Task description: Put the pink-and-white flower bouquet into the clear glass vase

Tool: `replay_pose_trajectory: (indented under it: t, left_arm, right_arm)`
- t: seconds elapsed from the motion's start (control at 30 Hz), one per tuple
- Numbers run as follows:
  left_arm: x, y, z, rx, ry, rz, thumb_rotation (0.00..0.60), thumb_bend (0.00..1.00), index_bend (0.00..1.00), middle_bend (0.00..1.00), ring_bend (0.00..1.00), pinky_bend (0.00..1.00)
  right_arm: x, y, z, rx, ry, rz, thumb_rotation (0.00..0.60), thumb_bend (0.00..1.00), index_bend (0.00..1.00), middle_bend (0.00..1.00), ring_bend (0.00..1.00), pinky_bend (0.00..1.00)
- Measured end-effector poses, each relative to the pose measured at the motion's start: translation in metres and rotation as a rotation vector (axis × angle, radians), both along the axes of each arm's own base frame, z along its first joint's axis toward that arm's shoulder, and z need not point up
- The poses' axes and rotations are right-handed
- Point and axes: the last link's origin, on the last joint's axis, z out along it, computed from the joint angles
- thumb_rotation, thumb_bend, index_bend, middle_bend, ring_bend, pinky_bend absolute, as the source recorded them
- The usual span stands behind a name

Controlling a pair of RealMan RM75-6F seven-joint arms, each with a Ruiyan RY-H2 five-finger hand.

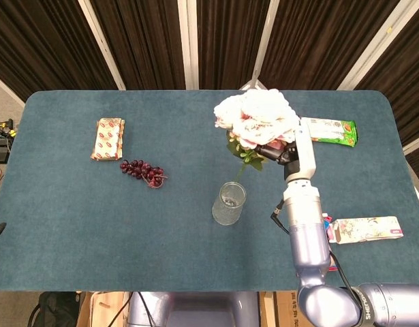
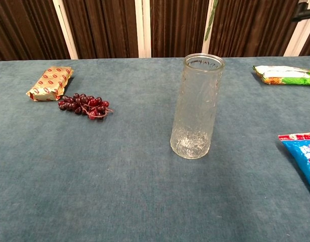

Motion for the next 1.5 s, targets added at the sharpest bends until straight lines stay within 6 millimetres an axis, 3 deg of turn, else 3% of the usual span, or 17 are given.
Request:
replay_pose_trajectory:
  t: [0.7, 1.5]
  left_arm:
    - [0.003, 0.0, -0.008, -0.014, 0.021, 0.005, 0.6, 0.19, 0.1, 0.0, 0.0, 0.0]
    - [0.004, 0.001, -0.011, -0.019, 0.032, 0.018, 0.6, 0.19, 0.1, 0.0, 0.0, 0.0]
  right_arm:
    - [-0.049, 0.015, -0.032, 0.103, -0.03, -0.045, 0.6, 0.32, 0.55, 0.49, 0.56, 0.09]
    - [-0.064, 0.026, -0.067, 0.185, -0.015, 0.004, 0.6, 0.32, 0.55, 0.49, 0.56, 0.09]
